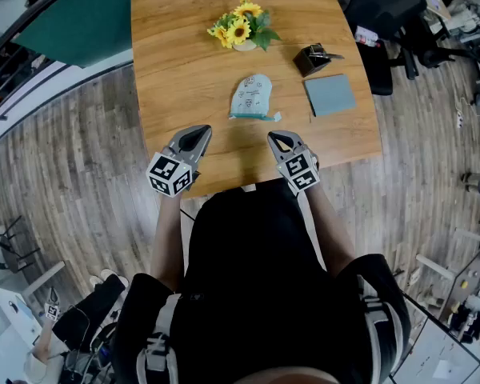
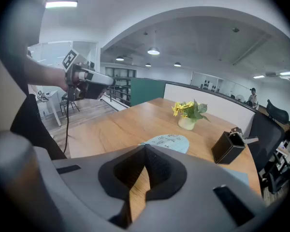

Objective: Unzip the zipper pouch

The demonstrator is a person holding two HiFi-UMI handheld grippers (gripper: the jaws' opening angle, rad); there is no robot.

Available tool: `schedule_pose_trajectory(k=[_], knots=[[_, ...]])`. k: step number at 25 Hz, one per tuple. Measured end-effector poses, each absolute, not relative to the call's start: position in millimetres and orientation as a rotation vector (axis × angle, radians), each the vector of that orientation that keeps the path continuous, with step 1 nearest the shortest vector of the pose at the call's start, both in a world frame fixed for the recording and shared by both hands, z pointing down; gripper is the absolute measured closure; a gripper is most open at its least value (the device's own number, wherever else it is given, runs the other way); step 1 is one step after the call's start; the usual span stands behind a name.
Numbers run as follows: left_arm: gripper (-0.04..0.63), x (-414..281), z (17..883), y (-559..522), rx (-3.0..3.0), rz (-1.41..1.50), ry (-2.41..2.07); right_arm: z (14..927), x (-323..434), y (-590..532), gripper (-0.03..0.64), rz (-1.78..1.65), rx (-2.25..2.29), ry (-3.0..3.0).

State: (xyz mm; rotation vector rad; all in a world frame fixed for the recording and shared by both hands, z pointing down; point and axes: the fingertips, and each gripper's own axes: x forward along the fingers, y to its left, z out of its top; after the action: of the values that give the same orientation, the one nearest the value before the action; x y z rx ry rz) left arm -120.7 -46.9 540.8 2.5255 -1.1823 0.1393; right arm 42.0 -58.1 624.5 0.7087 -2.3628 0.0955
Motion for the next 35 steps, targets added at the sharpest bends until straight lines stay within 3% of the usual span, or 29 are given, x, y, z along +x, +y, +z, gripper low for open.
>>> schedule_pose_trajectory(k=[35], knots=[[0.598, -116, 592, -63, 2.416, 0.251, -1.133, 636, 41, -57, 0.614, 0.141, 0.683, -2.358]])
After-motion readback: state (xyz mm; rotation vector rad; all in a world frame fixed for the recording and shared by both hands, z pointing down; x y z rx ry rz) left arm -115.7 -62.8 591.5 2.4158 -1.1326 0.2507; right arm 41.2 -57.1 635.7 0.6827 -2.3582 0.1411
